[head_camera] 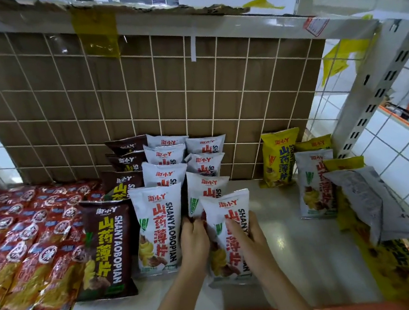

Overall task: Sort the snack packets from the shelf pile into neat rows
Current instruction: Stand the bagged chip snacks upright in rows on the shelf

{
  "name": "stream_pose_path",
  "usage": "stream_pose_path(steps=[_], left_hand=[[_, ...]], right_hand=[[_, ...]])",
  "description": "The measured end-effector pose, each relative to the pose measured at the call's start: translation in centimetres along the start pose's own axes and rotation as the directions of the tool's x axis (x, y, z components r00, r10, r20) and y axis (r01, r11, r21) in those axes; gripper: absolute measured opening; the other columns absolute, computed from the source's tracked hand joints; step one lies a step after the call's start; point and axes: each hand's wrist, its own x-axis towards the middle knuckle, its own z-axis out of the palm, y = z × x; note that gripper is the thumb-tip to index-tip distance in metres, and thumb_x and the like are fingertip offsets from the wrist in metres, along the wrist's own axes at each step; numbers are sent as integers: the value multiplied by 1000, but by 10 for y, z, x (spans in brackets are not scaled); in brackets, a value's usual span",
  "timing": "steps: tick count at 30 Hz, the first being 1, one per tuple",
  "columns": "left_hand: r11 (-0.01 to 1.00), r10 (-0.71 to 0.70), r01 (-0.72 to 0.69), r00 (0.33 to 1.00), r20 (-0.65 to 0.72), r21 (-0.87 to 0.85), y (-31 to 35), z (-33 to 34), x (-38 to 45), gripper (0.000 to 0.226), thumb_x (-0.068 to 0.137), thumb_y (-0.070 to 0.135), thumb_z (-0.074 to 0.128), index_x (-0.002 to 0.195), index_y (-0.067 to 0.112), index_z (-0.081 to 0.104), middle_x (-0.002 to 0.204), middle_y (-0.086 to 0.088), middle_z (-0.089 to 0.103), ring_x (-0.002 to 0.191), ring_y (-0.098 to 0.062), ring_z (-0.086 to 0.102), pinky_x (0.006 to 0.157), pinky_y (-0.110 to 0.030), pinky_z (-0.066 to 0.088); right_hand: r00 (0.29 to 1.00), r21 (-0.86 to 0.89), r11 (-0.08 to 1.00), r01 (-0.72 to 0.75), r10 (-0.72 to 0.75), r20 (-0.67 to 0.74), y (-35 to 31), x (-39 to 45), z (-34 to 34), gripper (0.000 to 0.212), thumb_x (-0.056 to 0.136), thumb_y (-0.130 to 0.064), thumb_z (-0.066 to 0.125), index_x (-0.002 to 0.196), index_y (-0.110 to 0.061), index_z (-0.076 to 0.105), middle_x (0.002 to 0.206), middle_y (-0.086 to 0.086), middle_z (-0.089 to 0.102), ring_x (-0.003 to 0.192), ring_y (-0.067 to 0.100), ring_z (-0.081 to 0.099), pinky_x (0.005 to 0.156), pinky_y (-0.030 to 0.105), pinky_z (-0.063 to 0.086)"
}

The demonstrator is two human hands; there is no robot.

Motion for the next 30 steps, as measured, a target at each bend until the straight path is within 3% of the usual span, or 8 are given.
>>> stream_pose_path(steps=[4, 8, 11, 13, 15, 19, 26, 30], left_hand=[[995, 25, -23, 1000, 18, -95, -5, -5, -10, 28, 99, 27, 39, 124, 24, 51, 125, -5, 55, 115, -21, 53, 100, -47, 44], [960, 278, -272, 955, 104, -62, -14, -11, -42, 52, 98, 39, 36, 146, 37, 16, 151, 17, 17, 140, -4, 19, 115, -37, 28], [767, 581, -606, 796, 170, 211, -36, -19, -45, 56, 95, 58, 21, 145, 39, 4, 151, 33, -6, 141, 6, -3, 118, -24, 9], [559, 703, -718, 676, 223, 416, -48, -29, -30, 58, 98, 52, 15, 151, 27, 9, 158, 15, 1, 146, -10, 2, 118, -29, 7], [380, 754, -698, 614, 234, 607, -50, -36, -17, 52, 102, 41, 14, 151, 23, 12, 158, -1, 9, 146, -25, 7, 119, -36, 5], [262, 755, -551, 629, 188, 792, -47, -45, 2, 54, 100, 47, 13, 151, 28, 11, 158, -5, 7, 145, -32, 8, 117, -45, 2], [152, 752, -455, 629, 195, 878, -47, -44, 12, 58, 99, 47, 14, 149, 19, 19, 155, -11, 19, 142, -35, 18, 113, -52, 13], [50, 777, -481, 569, 268, 875, -48, -54, 17, 61, 97, 49, 19, 145, 12, 29, 149, -19, 31, 140, -36, 24, 112, -50, 17]], right_hand=[[995, -66, 996, 64, -69, -76, 8, 6, 16, 57, 62, -80, 60, 107, -47, 53, 116, 0, 59, 104, 14, 62, 87, 34, 55], [996, 143, 987, 77, -69, -60, 12, 11, 29, 56, 70, -58, 72, 113, -26, 54, 106, 5, 68, 95, 21, 68, 78, 35, 57], [987, 121, 984, 132, -119, -105, 14, 13, 39, 61, 63, -55, 67, 112, -20, 53, 104, 5, 69, 93, 20, 69, 76, 34, 58], [977, 88, 984, 157, -142, -156, 16, 17, 44, 58, 64, -56, 65, 111, -22, 53, 105, 5, 68, 93, 19, 68, 77, 35, 58], [969, 57, 983, 172, -158, -190, 19, 21, 47, 60, 66, -62, 67, 113, -27, 53, 106, 3, 67, 94, 20, 68, 78, 40, 58], [928, -113, 956, 271, -290, -233, 25, 23, 49, 57, 74, -69, 60, 122, -43, 43, 118, -7, 60, 106, 16, 63, 84, 38, 56], [944, -126, 965, 232, -254, -212, 26, 31, 55, 73, 70, -74, 58, 127, -33, 41, 117, -7, 62, 103, 10, 65, 80, 33, 58], [931, -202, 957, 208, -257, -260, 30, 33, 57, 73, 68, -81, 53, 126, -38, 40, 116, -14, 60, 100, 4, 64, 77, 28, 58]])
